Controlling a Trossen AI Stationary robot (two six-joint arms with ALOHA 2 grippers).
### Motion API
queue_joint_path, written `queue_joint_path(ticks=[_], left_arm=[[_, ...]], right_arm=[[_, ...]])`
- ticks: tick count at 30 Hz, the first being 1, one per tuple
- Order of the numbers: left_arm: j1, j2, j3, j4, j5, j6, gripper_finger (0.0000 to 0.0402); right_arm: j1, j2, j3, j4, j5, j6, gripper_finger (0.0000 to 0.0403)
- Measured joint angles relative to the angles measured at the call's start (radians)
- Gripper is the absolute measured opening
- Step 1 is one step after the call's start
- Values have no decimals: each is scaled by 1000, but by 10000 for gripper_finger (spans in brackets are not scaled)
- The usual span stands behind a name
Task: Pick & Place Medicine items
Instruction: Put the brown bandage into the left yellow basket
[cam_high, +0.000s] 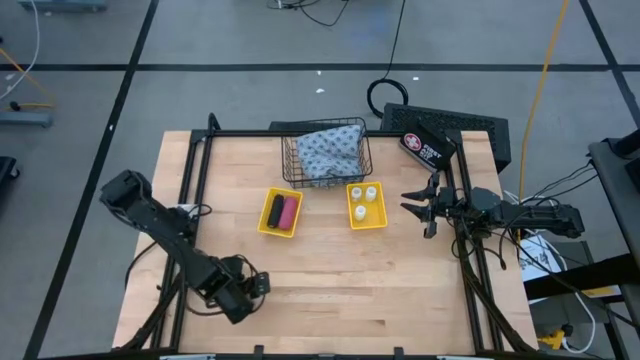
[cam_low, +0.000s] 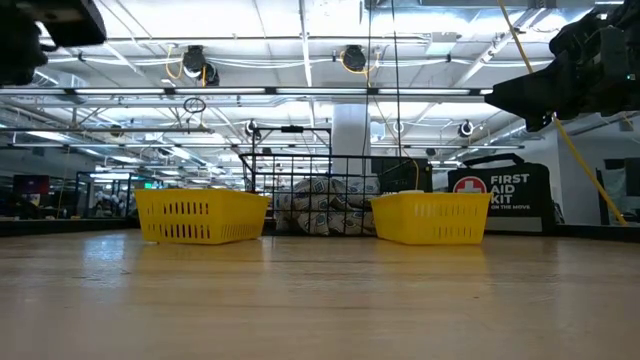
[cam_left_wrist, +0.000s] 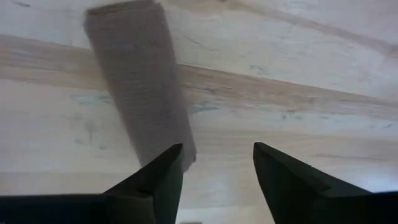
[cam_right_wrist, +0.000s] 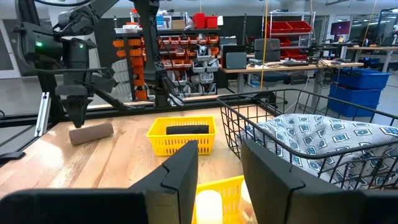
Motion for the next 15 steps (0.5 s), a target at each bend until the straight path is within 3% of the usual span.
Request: queue_joint_path(ticks=[9, 12, 15], left_arm=[[26, 98, 4, 20, 109, 10, 164], [21, 100, 3, 25, 73, 23, 151], [15, 105, 1, 55, -35, 101, 141]], right_arm=[[0, 0, 0, 0, 0, 0, 114], [0, 0, 0, 0, 0, 0, 114], [0, 0, 0, 0, 0, 0, 114]])
